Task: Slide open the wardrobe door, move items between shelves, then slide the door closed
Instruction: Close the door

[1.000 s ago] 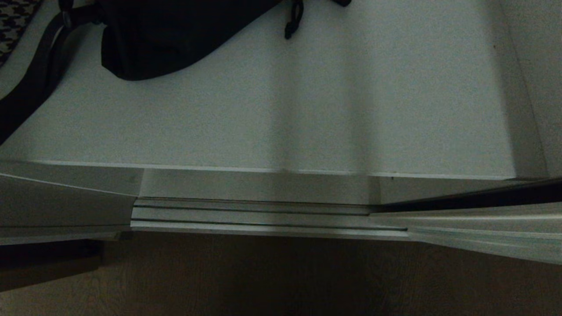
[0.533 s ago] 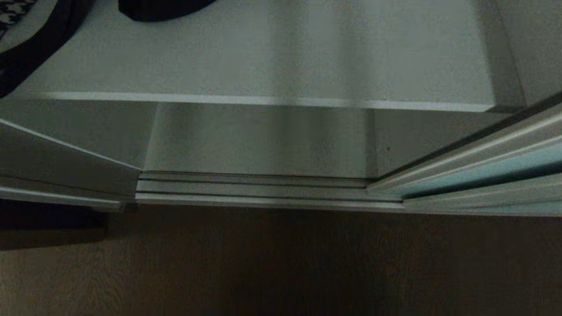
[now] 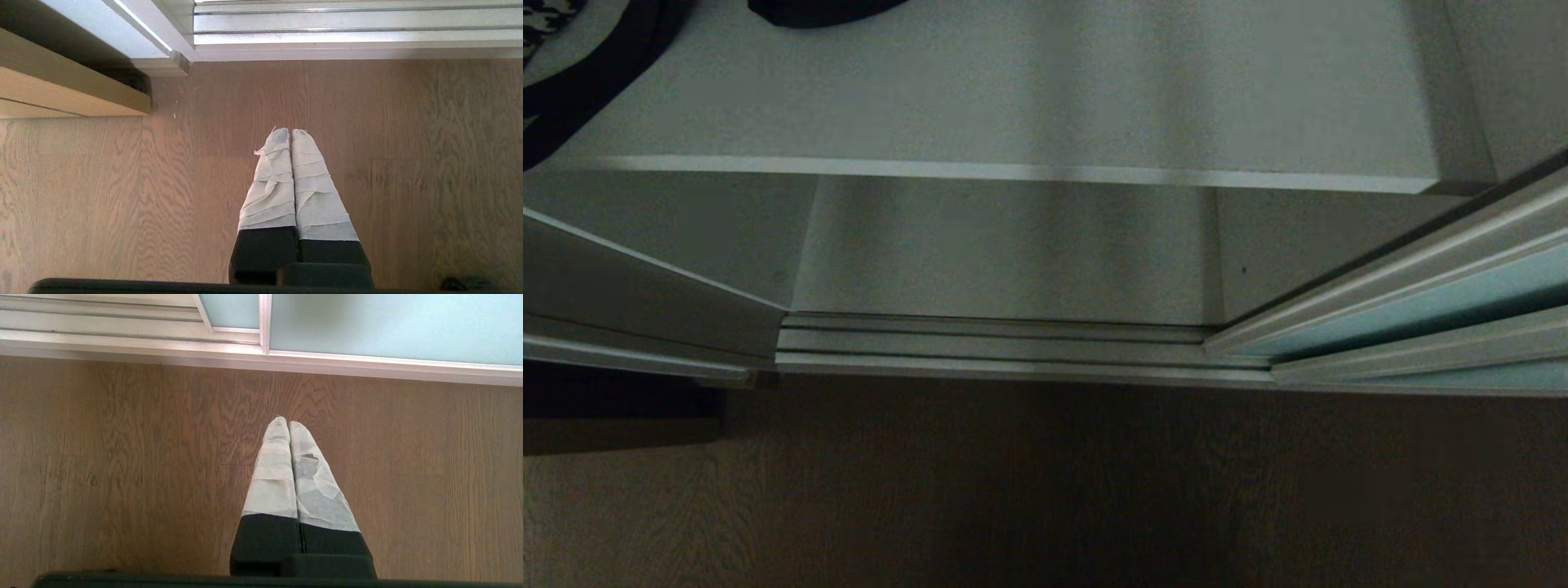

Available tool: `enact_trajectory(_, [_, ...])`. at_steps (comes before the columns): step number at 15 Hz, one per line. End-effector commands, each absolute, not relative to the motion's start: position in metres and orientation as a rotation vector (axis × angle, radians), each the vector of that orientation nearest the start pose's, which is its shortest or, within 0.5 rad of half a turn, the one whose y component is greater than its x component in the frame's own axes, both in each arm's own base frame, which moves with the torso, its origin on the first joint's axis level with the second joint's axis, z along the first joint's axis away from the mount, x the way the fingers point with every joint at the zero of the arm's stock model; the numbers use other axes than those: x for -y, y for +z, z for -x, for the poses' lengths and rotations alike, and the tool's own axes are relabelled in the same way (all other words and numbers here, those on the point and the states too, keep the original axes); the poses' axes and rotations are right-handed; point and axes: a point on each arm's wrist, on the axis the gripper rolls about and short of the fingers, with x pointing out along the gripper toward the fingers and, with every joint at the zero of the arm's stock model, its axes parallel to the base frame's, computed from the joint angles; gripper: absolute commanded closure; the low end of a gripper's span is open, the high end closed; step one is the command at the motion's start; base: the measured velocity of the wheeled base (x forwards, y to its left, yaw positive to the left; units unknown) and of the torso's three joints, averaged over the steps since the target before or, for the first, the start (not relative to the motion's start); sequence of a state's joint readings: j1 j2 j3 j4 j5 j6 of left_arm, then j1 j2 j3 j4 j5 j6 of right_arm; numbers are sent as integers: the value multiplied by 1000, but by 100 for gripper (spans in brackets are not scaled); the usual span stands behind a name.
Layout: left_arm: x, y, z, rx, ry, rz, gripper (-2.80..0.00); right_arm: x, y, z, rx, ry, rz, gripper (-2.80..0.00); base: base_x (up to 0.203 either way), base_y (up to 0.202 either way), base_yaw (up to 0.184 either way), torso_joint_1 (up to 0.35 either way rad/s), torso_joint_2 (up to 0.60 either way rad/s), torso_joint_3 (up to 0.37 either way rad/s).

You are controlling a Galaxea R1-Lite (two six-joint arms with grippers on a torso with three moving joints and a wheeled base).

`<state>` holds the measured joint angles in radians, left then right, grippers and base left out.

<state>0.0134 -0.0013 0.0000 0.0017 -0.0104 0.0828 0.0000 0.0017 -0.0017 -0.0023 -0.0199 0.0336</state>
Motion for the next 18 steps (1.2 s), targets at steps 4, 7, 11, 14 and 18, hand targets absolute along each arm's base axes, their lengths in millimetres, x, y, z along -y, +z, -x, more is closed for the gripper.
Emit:
enact_trajectory(4, [1, 75, 23, -3, 5, -86, 0, 0, 76, 23, 3, -20, -34, 0, 0, 0, 0, 0, 0, 0])
enact_trajectory(7, [1, 75, 23, -3, 4, -83, 0, 0, 76, 23, 2, -20, -34, 0, 0, 0, 0, 2, 2, 71])
enact_trajectory(11, [1, 76, 23, 0, 5, -81, 0, 0, 76, 23, 3, -20, -34, 0, 0, 0, 0, 4, 3, 185])
enact_trajectory(14, [1, 76, 23, 0, 5, -81, 0, 0, 76, 23, 3, -20, -34, 0, 0, 0, 0, 1, 4, 201])
enact_trajectory(18, [1, 76, 23, 0, 5, -81, 0, 0, 76, 23, 2, -20, -34, 0, 0, 0, 0, 4, 4, 198])
